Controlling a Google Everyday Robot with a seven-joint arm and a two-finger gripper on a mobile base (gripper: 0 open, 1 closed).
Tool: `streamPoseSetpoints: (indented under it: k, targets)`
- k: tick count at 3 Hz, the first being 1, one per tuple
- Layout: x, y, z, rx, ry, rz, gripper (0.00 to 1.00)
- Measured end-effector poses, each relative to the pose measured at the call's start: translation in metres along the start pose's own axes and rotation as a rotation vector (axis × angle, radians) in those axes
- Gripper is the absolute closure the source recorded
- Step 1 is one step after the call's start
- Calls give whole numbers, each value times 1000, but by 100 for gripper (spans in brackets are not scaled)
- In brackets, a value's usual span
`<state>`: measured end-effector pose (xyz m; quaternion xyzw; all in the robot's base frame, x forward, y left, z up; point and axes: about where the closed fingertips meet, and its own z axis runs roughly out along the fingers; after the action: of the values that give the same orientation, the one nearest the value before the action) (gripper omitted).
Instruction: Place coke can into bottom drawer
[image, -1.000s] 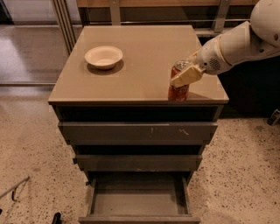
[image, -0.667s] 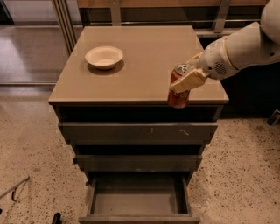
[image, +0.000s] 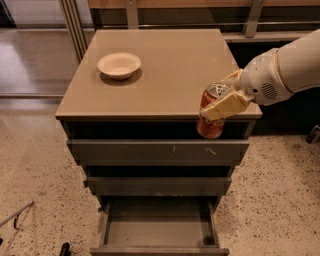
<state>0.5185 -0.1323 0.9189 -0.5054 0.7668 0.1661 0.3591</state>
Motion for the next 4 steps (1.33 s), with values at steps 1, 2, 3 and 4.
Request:
streamPoseSetpoints:
  k: [1,2,3,4]
  targets:
    - [33,21,24,-16,-10,-7,100]
    - [140,78,116,-161,-14,31,100]
    - [212,121,179,-315,6,89,100]
    - [212,121,179,-315,6,89,100]
